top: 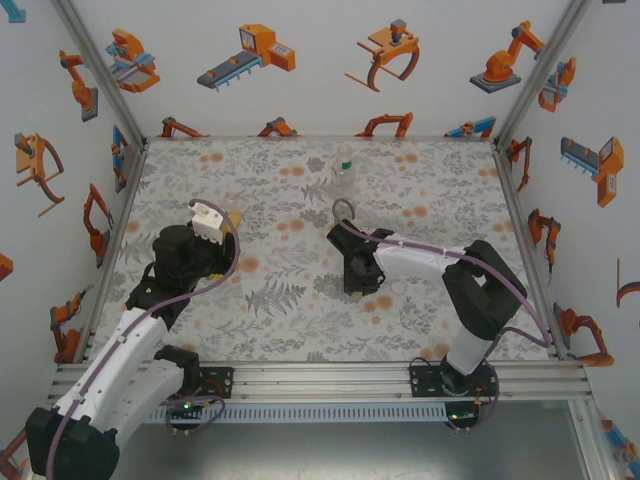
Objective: Screw on the bottle caps
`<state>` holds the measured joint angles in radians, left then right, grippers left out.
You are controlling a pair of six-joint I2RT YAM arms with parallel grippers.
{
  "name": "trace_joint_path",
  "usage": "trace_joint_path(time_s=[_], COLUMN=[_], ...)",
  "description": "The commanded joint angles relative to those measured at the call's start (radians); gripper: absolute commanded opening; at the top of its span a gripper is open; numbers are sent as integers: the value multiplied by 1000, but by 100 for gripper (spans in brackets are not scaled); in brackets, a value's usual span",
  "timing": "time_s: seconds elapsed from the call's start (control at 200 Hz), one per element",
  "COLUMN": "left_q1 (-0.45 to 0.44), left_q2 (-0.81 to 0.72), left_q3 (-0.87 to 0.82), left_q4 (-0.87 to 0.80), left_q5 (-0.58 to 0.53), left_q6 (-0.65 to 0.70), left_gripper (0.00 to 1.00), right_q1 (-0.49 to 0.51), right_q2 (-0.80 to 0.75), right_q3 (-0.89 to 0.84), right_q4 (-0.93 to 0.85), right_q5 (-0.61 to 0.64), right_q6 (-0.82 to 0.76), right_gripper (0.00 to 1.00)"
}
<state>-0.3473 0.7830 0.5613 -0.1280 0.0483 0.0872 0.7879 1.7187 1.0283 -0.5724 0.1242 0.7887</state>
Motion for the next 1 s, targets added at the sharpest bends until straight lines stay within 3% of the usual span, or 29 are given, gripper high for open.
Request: trace_joint_path(time_s=[0.0,0.32,0.701,0.996], left_q1=[-3,-11,-64,-273], left_q2=[1,38,67,88], left_q3=[15,53,104,192], left_q4=[2,-62,-113,-206], left_q5=[11,118,294,340], left_q6=[20,42,56,145], left_gripper=[2,0,0,0], right_q1=[7,7,5,5], right_q2=[14,-91,-351,-584], right_q3=[20,-1,17,6], right_q4=[-33,-42,-79,-10], right_q5=[15,18,-44,-171], right_q6=[-6,-70,-256,-480], right_gripper=[34,32,24,21])
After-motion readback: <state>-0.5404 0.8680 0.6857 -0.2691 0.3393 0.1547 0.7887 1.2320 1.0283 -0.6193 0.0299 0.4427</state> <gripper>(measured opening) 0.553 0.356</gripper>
